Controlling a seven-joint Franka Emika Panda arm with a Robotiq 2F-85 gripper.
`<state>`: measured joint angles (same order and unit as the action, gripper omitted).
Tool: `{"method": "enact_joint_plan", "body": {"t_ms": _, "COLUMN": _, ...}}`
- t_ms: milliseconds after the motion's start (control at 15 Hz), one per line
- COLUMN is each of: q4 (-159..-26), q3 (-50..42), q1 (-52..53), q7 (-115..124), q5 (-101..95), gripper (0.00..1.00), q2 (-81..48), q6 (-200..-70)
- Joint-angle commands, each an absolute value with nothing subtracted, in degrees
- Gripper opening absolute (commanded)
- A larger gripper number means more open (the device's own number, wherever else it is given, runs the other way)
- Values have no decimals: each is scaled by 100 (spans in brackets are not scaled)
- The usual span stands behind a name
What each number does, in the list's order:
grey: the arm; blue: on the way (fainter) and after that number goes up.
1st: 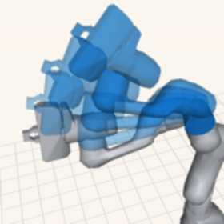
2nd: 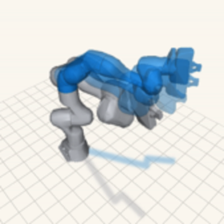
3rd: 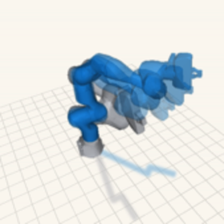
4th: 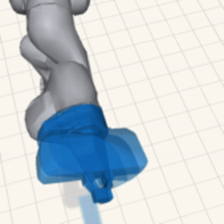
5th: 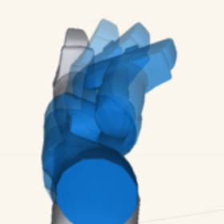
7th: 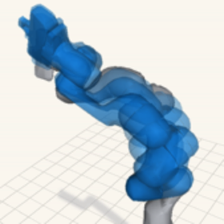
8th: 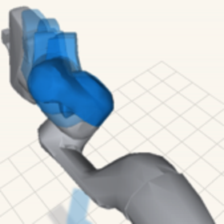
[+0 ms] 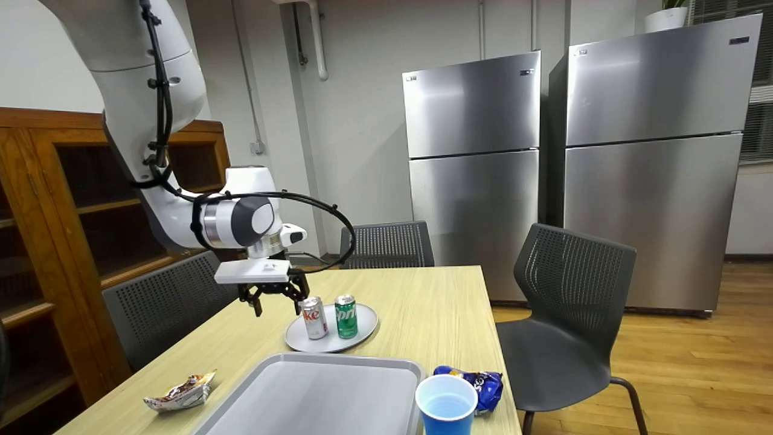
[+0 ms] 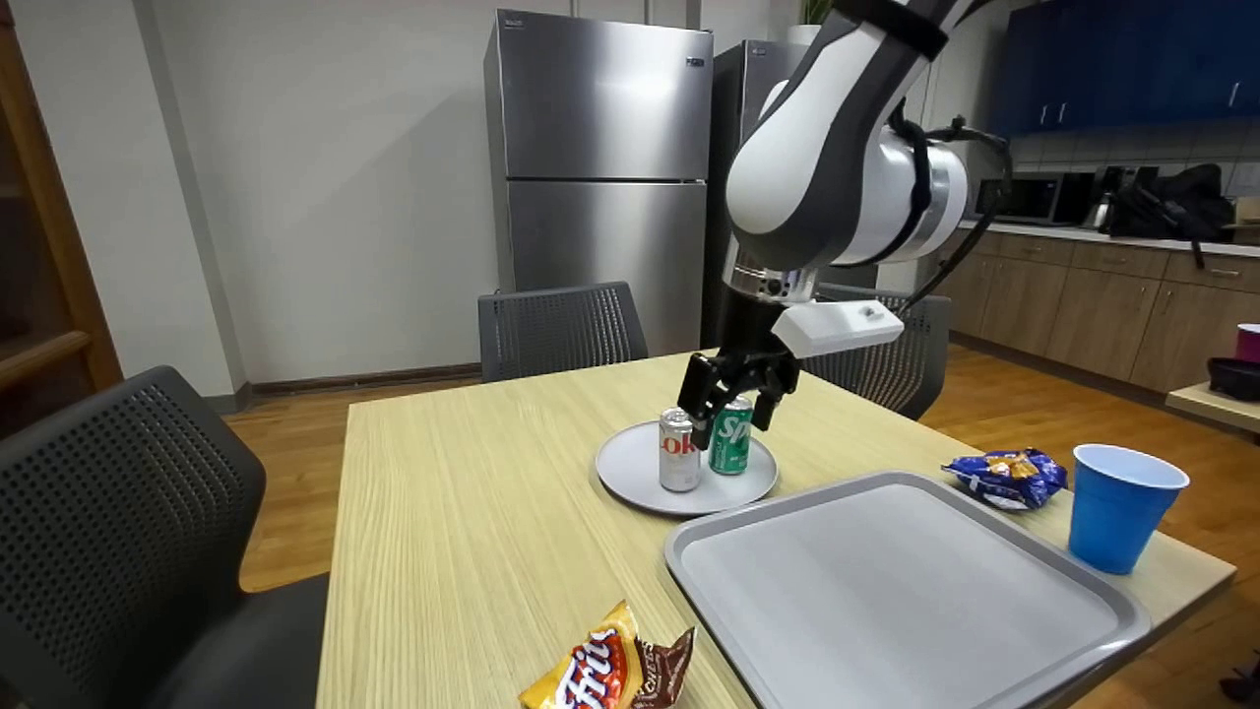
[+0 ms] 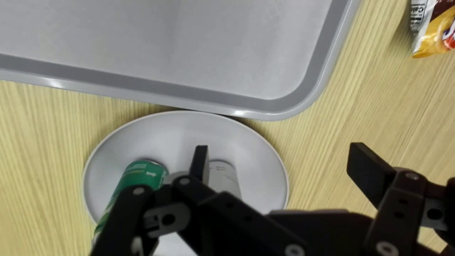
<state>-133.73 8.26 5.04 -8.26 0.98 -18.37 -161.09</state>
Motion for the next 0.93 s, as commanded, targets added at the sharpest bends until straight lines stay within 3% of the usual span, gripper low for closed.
{"method": "enact_joint_plan", "body": {"t_ms": 0, "q4": -12982, "q3": 863, "q1": 312, "q7": -681, "q5": 417, "gripper": 100, "q2": -1876, "q6": -15674}}
{"method": "enact_joint_plan", "body": {"t_ms": 867, "q4": -11299, "q3": 517, "q1": 128, "q7": -490, "q5": 546, "gripper": 100, "q2": -3011, "q6": -15063}}
